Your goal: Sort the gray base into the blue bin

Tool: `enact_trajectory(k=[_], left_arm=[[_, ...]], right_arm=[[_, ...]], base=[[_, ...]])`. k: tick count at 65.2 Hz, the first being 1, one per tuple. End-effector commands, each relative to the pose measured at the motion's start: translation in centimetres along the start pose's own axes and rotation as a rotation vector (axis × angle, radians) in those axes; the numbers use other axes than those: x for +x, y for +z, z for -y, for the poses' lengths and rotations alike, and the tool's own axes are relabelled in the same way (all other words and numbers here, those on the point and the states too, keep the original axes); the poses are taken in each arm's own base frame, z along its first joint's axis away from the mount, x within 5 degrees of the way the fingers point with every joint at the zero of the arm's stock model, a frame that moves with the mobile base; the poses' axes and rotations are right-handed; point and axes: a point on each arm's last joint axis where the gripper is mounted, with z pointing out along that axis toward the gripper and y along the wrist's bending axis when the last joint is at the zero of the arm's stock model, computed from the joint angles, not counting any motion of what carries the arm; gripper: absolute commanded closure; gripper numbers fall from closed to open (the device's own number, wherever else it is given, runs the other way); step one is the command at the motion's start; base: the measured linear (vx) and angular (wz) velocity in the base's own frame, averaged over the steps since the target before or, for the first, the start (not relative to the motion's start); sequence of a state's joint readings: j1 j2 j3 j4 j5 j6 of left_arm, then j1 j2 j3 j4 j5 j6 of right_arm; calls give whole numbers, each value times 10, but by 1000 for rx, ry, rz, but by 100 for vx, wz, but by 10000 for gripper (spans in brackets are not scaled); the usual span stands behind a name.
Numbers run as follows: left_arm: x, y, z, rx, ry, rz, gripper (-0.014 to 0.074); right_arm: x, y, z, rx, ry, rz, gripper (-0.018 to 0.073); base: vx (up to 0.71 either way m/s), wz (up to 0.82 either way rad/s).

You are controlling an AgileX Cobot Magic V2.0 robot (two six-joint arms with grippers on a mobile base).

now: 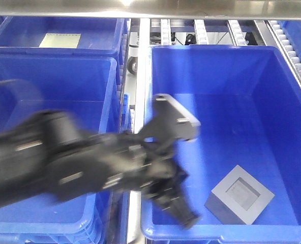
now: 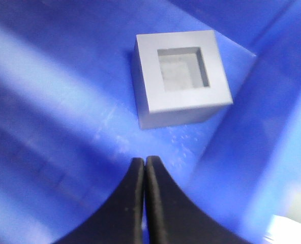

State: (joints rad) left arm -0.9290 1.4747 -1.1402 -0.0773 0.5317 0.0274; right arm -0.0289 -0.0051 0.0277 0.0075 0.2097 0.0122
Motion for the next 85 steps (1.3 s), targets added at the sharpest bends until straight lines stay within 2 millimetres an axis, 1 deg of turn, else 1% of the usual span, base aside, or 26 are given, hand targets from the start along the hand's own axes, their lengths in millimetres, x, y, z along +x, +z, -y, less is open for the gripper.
enact_trajectory(k=[1, 7, 8, 14, 15, 20, 23, 36, 46, 56, 61, 85], left_arm=[[-4, -43, 2, 3, 0, 192, 604], [15, -59, 2, 2, -1, 244, 604], [18, -64, 2, 2, -1, 261, 604], [40, -77, 1, 0, -2, 318, 604], [43, -82, 1, 0, -1, 338, 604], [63, -91, 0, -1, -3, 379, 604], [76, -100, 0, 0, -6, 409, 604], [128, -119, -2, 8, -24, 448, 604], [157, -135, -1, 40, -77, 526, 604], [176, -148, -1, 56, -88, 602, 604], [182, -151, -1, 59, -86, 621, 604], [184, -153, -2, 59, -85, 644, 604]], right_arm=[[-4, 1, 0, 3, -19, 40, 564], [-4, 1, 0, 3, -19, 40, 564], [-4, 1, 0, 3, -19, 40, 564], [-4, 1, 0, 3, -19, 40, 564], [-4, 1, 0, 3, -19, 40, 564], [-4, 1, 0, 3, -19, 40, 564], [-4, 1, 0, 3, -19, 40, 564], [-4, 1, 0, 3, -19, 40, 564], [-4, 1, 0, 3, -19, 40, 564], [-4, 1, 0, 3, -19, 40, 564], [-4, 1, 0, 3, -19, 40, 564], [-4, 1, 0, 3, -19, 40, 564]], base=[[0, 0], [0, 0], [0, 0], [0, 0], [0, 0], [0, 0], [0, 0], [0, 0], [0, 0], [0, 0], [0, 0], [0, 0]])
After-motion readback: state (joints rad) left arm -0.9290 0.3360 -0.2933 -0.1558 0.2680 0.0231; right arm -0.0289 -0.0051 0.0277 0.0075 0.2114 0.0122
